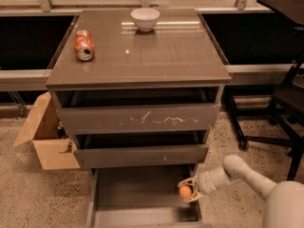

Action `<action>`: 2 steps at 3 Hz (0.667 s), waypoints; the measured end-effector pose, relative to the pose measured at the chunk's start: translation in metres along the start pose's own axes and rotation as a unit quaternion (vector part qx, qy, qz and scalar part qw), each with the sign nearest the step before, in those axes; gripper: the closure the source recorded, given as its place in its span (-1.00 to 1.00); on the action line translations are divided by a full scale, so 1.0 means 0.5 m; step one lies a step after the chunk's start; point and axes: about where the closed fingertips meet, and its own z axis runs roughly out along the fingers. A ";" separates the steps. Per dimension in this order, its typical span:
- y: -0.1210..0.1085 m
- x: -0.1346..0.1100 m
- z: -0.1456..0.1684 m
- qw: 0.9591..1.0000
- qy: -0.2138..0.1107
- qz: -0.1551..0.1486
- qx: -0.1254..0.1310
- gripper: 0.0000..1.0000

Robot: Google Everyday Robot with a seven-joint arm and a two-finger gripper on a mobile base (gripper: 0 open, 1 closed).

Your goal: Pick orange from bottom drawer and place on counter

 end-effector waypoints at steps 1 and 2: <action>-0.006 -0.047 -0.031 0.999 0.013 -0.038 0.010 1.00; -0.008 -0.136 -0.129 0.993 0.052 -0.090 0.049 1.00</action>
Offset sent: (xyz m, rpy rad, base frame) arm -0.0344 -0.0290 0.1891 -0.1064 -0.3979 0.0199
